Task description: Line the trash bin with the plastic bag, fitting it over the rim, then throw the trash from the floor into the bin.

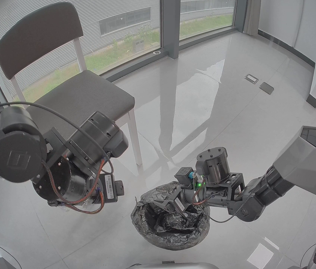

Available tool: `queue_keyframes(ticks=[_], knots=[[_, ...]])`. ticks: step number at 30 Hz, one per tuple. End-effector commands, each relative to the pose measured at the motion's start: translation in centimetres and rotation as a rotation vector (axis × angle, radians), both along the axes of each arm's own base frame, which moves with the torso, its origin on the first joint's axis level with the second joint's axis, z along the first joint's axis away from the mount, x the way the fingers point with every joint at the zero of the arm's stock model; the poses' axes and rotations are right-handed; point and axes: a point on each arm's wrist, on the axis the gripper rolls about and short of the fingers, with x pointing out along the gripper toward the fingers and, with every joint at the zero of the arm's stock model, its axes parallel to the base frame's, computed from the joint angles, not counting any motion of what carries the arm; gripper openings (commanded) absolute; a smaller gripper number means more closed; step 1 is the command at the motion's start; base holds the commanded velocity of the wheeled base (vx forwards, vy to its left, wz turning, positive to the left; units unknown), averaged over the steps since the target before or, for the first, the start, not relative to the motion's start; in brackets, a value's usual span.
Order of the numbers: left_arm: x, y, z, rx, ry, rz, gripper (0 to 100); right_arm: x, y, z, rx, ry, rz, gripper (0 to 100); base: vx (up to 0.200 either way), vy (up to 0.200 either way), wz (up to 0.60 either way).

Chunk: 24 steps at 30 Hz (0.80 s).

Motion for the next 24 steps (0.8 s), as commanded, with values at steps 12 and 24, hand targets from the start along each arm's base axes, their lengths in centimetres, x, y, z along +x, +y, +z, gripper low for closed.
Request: queue_keyframes(ticks=[12, 24], knots=[[-1.5, 13.6, 9.3, 0.02, -0.41, 0.313, 100, -3.1, -13.7, 13.8, 0.017, -0.197, -0.551, 100, 0.0, 0.0, 0.0], [-18.1, 17.6, 12.5, 0.052, -0.641, 0.143, 100, -20.0, -22.6, 20.6, -0.007, -0.255, -0.79, 100, 0.0, 0.0, 0.0]])
